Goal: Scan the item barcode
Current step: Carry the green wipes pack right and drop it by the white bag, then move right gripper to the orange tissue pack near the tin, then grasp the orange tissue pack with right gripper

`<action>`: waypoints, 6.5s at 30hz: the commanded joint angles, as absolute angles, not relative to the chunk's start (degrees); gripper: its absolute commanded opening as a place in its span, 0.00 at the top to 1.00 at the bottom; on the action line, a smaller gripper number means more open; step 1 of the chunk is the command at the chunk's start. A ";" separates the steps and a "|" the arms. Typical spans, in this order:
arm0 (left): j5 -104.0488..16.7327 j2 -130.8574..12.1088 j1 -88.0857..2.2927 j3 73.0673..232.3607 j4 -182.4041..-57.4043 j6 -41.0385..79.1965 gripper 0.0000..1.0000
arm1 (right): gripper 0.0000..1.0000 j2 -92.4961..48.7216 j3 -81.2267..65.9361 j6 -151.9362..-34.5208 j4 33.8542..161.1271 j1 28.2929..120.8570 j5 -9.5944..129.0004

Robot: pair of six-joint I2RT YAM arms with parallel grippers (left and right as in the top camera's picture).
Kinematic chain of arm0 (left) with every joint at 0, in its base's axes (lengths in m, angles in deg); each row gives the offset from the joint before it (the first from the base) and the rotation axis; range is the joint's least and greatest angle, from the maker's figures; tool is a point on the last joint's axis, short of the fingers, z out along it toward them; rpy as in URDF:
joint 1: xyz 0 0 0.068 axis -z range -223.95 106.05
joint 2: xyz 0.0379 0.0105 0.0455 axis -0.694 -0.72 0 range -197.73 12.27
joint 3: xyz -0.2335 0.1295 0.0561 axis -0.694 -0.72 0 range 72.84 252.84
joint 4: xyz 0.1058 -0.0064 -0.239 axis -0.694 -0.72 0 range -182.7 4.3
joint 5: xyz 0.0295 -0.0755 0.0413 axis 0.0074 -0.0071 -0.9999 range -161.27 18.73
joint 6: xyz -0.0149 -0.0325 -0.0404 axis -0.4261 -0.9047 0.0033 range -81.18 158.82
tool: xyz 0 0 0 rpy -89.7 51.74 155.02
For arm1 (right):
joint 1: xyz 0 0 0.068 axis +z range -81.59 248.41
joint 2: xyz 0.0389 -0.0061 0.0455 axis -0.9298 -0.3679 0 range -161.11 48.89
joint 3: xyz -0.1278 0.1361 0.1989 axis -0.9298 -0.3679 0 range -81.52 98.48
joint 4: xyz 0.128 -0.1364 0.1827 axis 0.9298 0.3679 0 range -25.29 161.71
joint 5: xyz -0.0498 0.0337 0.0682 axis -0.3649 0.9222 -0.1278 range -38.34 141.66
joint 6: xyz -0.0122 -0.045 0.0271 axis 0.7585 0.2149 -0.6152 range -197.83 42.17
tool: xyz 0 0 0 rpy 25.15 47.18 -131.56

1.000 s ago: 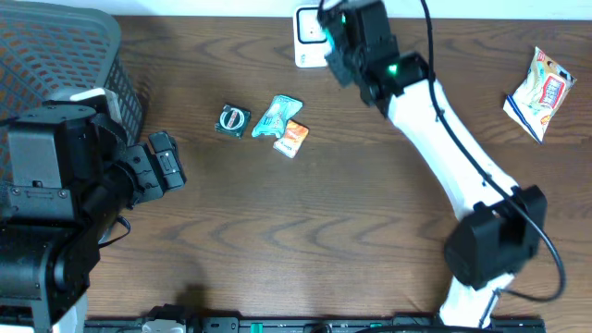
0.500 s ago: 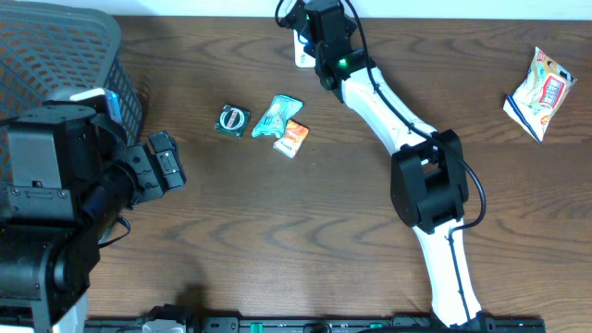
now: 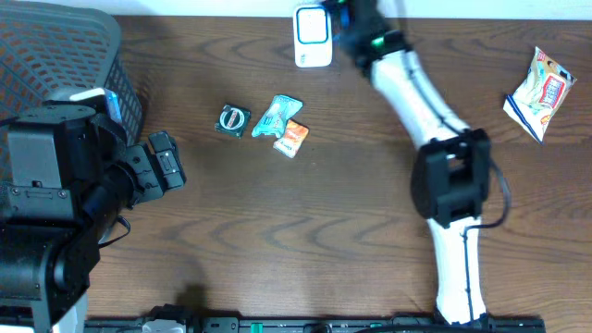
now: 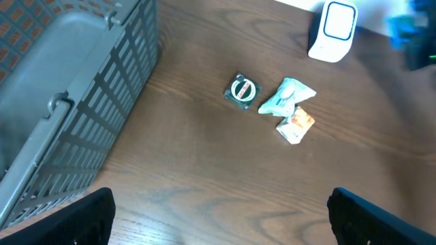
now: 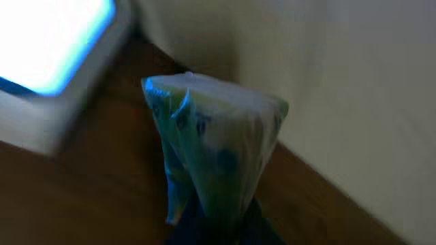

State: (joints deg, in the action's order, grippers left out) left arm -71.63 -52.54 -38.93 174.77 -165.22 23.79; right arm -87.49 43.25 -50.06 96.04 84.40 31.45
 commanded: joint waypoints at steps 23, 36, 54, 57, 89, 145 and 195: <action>-71.94 -52.46 -39.06 175.18 -165.40 23.90 0.02 | 0.01 -82.46 42.07 -82.76 121.33 56.84 82.62; -71.94 -52.46 -39.06 175.18 -165.40 23.90 0.02 | 0.67 -83.75 40.47 -86.54 111.99 66.85 42.93; -71.96 -52.46 -39.06 175.18 -165.40 23.90 0.02 | 0.73 -96.21 40.08 -85.51 100.34 59.96 39.96; -71.94 -52.46 -39.06 175.18 -165.40 23.90 0.02 | 0.76 -96.17 40.08 -85.51 103.51 57.69 37.38; -71.94 -52.46 -39.06 175.18 -165.40 23.90 0.03 | 0.77 -87.32 36.84 -94.63 119.51 96.20 67.52; -71.94 -52.46 -39.06 175.18 -165.40 23.90 0.02 | 0.99 -88.21 36.60 -100.44 130.07 103.66 41.53; -71.96 -52.46 -39.06 175.18 -165.40 23.90 0.02 | 0.49 -85.87 28.01 -102.23 133.61 103.74 26.08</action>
State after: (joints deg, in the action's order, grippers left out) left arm -71.63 -52.54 -38.93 174.77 -165.27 23.79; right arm -87.40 31.95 -100.83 135.49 103.52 28.76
